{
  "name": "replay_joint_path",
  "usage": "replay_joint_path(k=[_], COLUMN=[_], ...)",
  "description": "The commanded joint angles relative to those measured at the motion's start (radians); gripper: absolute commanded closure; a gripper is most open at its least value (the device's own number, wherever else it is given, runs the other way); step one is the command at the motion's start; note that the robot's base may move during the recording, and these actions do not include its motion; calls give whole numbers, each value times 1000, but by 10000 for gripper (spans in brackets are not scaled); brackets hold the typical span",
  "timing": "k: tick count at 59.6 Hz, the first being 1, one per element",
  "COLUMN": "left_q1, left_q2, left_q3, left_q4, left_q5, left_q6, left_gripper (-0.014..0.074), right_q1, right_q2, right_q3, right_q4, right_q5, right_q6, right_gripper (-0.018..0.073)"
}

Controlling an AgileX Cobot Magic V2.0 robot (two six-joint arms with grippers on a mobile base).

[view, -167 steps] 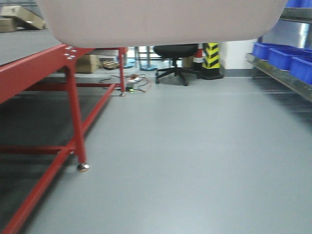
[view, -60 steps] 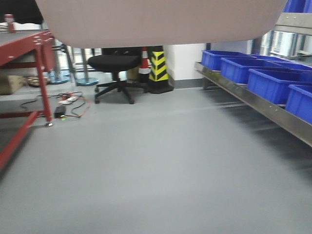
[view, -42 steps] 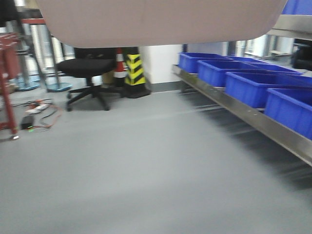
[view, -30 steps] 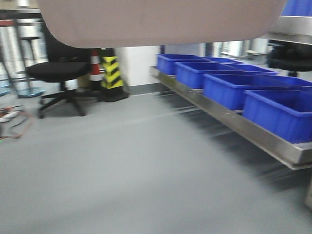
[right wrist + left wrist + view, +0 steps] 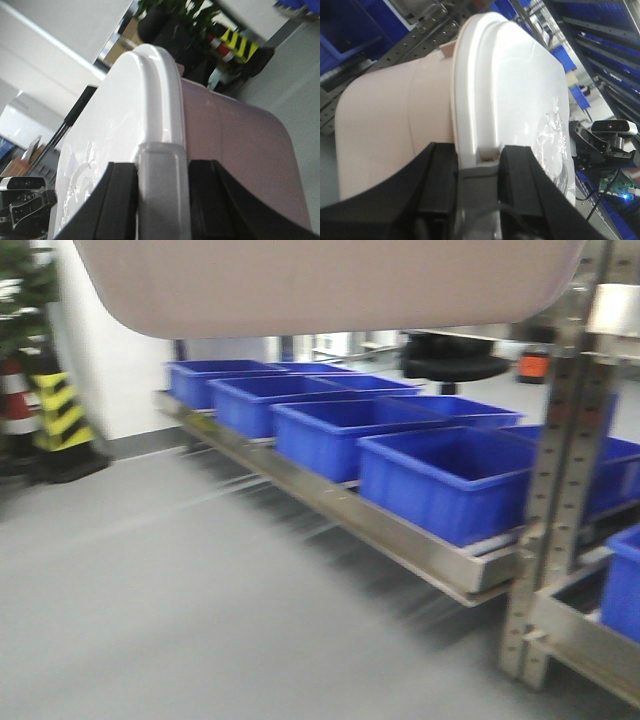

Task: Grab white bin and place on right shelf
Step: 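Carry the bin with both grippers toward the shelf of blue crates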

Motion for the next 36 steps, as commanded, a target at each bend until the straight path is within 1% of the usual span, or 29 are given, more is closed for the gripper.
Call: replay_joint_path(k=[1, 36], left_q1=[-41, -41], left_q2=[-34, -34], left_q3=[-32, -32], left_q4=[-81, -81], left_q5=[210, 210], left_q6=[23, 23], left_gripper=[722, 722], right_q1=[30, 30], right_q2=[-39, -39], right_q3=[-43, -43], right_q4=[96, 96], right_q5=[208, 208], right_q6=[-4, -4], right_gripper=[501, 501])
